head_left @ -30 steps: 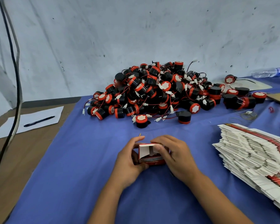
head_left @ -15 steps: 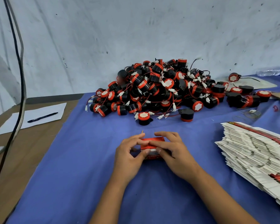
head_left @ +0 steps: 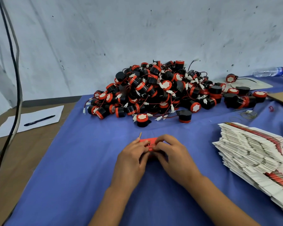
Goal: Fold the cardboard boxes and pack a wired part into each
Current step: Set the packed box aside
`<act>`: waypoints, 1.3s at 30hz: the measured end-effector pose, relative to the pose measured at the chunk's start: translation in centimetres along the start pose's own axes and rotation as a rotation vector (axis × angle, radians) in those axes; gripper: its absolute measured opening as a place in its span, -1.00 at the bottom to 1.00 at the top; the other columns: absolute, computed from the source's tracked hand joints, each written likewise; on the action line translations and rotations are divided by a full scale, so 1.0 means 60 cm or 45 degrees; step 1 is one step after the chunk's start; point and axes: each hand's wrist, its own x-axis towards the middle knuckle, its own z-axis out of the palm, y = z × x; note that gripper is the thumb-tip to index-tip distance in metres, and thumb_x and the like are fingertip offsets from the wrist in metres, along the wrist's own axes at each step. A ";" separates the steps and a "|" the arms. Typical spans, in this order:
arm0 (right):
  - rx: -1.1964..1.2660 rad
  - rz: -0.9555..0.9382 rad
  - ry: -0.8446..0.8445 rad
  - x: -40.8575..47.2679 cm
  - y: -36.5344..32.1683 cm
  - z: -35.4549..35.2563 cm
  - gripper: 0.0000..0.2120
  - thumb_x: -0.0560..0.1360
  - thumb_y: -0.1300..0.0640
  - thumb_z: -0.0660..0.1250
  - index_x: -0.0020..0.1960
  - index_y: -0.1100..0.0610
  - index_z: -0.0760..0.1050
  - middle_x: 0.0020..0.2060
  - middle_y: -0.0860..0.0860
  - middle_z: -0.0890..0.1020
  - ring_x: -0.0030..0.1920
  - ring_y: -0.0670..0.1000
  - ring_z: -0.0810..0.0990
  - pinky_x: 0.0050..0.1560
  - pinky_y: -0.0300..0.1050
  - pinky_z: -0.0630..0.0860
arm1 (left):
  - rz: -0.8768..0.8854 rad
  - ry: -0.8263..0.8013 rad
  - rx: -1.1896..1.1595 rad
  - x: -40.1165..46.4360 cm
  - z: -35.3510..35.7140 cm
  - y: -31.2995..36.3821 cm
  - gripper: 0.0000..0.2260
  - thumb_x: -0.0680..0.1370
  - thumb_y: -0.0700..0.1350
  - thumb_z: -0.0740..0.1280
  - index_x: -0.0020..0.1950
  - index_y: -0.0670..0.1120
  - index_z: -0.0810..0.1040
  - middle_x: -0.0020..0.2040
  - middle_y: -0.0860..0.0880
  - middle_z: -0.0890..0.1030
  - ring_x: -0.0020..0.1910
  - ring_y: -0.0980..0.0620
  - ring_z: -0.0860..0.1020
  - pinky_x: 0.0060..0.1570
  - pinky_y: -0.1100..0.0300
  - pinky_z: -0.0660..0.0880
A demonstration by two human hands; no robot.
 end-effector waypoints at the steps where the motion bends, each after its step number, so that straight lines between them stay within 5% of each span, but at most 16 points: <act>1: -0.008 0.010 -0.005 -0.002 -0.003 0.001 -0.95 0.56 0.24 0.41 -0.05 0.11 0.61 0.04 -0.05 0.57 -0.01 -0.04 0.54 -0.07 -0.09 0.56 | 0.000 -0.012 -0.001 -0.004 0.001 -0.003 -0.73 0.56 -0.20 0.50 0.26 -0.10 0.69 0.36 0.04 0.63 0.47 -0.01 0.48 0.43 0.03 0.46; 4: -0.041 0.053 -0.027 -0.009 -0.007 0.002 -0.92 0.56 0.27 0.38 -0.01 0.12 0.61 0.10 -0.05 0.57 -0.01 -0.01 0.57 -0.10 -0.05 0.58 | -0.076 -0.031 -0.092 -0.005 0.005 -0.007 -0.72 0.53 -0.21 0.52 0.18 0.06 0.65 0.47 0.02 0.53 0.50 0.02 0.42 0.43 0.11 0.40; 8: -0.145 0.120 -0.174 -0.011 -0.025 -0.003 -0.77 0.49 0.33 0.34 0.12 0.16 0.55 0.22 -0.02 0.52 0.13 0.06 0.55 -0.09 0.00 0.57 | -0.274 -0.044 -0.295 0.018 0.003 -0.002 -0.67 0.49 -0.26 0.52 -0.02 0.13 0.50 0.03 0.10 0.66 0.02 0.08 0.63 0.08 -0.01 0.59; 13: -0.252 0.207 -0.169 -0.011 -0.051 -0.083 -0.70 0.50 0.25 0.37 0.22 0.13 0.47 0.22 -0.01 0.50 0.24 0.08 0.45 -0.05 0.06 0.53 | -0.358 -0.036 -0.440 0.041 -0.013 0.058 -0.80 0.54 -0.16 0.52 -0.07 0.14 0.59 -0.05 0.14 0.69 -0.06 0.04 0.66 -0.03 -0.15 0.61; 18: -0.403 0.367 0.130 -0.042 -0.054 -0.347 -0.59 0.40 0.21 0.56 0.20 0.06 0.54 0.15 -0.01 0.57 0.17 0.07 0.51 0.08 0.01 0.51 | -0.031 0.035 -0.844 0.110 0.001 0.303 -0.92 0.56 0.11 0.46 -0.01 0.16 0.62 -0.10 0.16 0.69 -0.11 0.14 0.66 -0.18 0.07 0.59; 22: -0.663 0.850 0.366 -0.163 -0.067 -0.594 -0.59 0.33 0.32 0.49 0.11 0.03 0.54 0.03 0.04 0.59 -0.01 0.09 0.58 -0.06 -0.11 0.44 | 0.250 -0.251 -1.178 0.120 0.076 0.573 -0.90 0.56 -0.08 0.47 0.07 0.02 0.67 -0.03 0.06 0.72 -0.05 0.03 0.69 0.01 -0.10 0.63; 26: -0.942 1.479 0.249 -0.303 -0.086 -0.750 -0.63 0.37 0.31 0.47 0.08 0.02 0.48 0.02 0.12 0.65 0.02 0.16 0.58 -0.03 -0.05 0.50 | 0.620 -0.639 -1.098 0.053 0.138 0.780 -0.70 0.58 -0.06 0.43 0.31 -0.01 0.63 0.14 -0.03 0.71 0.08 -0.05 0.68 0.13 -0.04 0.60; 30: -0.863 1.816 0.078 -0.357 -0.087 -0.778 -0.48 0.41 0.20 0.52 0.33 0.05 0.47 0.22 0.13 0.60 0.22 0.19 0.55 0.26 0.06 0.52 | 0.736 -0.930 -0.964 -0.005 0.177 0.844 -0.59 0.62 -0.11 0.42 0.46 0.04 0.49 0.26 -0.01 0.64 0.21 0.00 0.59 0.23 0.07 0.56; 32: -0.800 1.765 0.142 -0.343 -0.085 -0.764 -0.36 0.40 0.19 0.52 0.44 0.00 0.42 0.31 0.11 0.56 0.28 0.18 0.52 0.28 0.01 0.50 | 0.754 -0.870 -0.963 -0.002 0.182 0.831 -0.59 0.59 -0.20 0.42 0.43 -0.01 0.52 0.28 -0.01 0.62 0.23 0.02 0.57 0.23 0.06 0.56; 35: -0.797 1.513 0.283 -0.277 -0.067 -0.713 -0.45 0.45 0.18 0.44 0.40 -0.06 0.45 0.24 0.08 0.60 0.19 0.14 0.58 0.12 -0.03 0.52 | 0.636 -0.526 -0.986 0.038 0.181 0.768 -0.73 0.53 -0.24 0.42 0.22 -0.06 0.65 0.16 0.00 0.67 0.13 0.03 0.61 0.09 0.01 0.60; 39: -0.544 1.281 0.280 -0.162 -0.001 -0.576 -0.74 0.45 0.09 0.43 0.14 0.04 0.58 0.01 0.07 0.67 0.08 0.15 0.63 0.08 0.02 0.60 | 0.028 -0.298 -0.819 0.093 0.193 0.619 -0.81 0.47 -0.29 0.36 -0.02 -0.04 0.67 -0.04 -0.03 0.69 0.01 -0.07 0.63 -0.05 0.01 0.55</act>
